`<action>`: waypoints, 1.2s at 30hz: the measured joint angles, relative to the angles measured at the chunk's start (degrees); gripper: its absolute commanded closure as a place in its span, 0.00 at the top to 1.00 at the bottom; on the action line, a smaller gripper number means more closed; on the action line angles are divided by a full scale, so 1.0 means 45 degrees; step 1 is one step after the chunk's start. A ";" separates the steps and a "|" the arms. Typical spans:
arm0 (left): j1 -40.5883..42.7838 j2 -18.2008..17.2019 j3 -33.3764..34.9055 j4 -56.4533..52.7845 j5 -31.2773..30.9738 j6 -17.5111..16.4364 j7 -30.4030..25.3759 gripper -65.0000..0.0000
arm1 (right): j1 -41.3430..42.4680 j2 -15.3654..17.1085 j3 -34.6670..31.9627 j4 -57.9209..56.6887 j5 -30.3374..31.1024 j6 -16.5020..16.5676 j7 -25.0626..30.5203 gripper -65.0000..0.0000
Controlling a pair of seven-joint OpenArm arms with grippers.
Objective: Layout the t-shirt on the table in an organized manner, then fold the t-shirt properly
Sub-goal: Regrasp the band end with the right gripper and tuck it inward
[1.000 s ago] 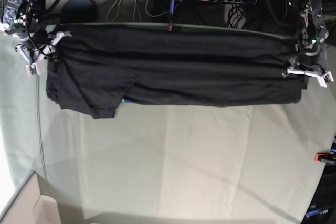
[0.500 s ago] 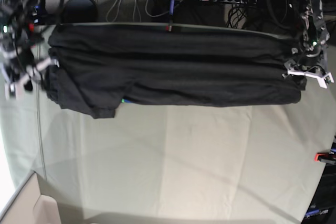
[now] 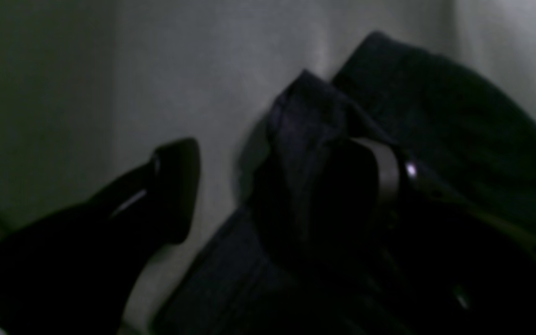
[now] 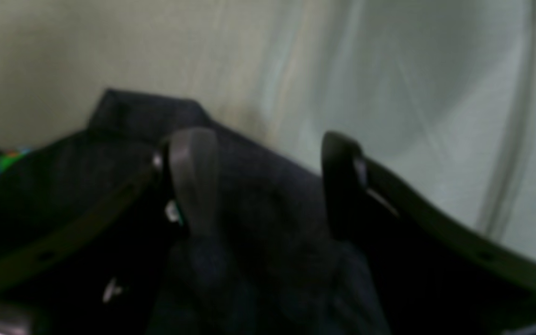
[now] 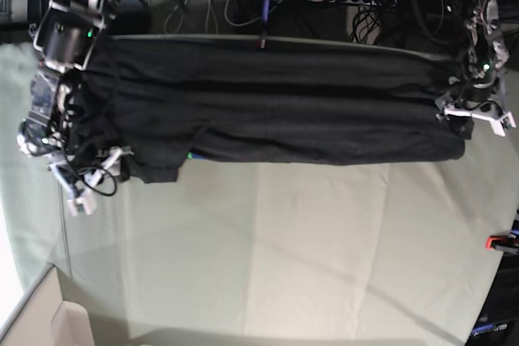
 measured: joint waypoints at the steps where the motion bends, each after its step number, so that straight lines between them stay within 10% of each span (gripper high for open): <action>1: 0.0005 -0.0005 -0.0005 0.0000 0.0000 0.0005 0.0034 0.70 | 0.0126 0.0000 0.0024 -0.0340 -0.0112 -0.0005 0.0204 0.55; 8: 0.0005 0.0000 -0.0005 0.0000 -0.0005 0.0005 0.0034 0.69 | -0.0005 0.0010 0.0024 -0.1554 -0.0063 -0.0044 0.1821 0.51; 19: -0.0024 0.0005 -0.0005 -0.0073 -0.0005 0.0005 -0.0053 0.69 | -0.0549 0.0073 0.0005 -0.1481 0.0194 -0.0049 0.2079 0.00; 36: -0.0019 0.0005 -0.0015 -0.0068 -0.0010 0.0010 0.0000 0.70 | -0.4250 -0.1477 0.0107 0.6601 -0.0136 0.0058 0.1389 0.00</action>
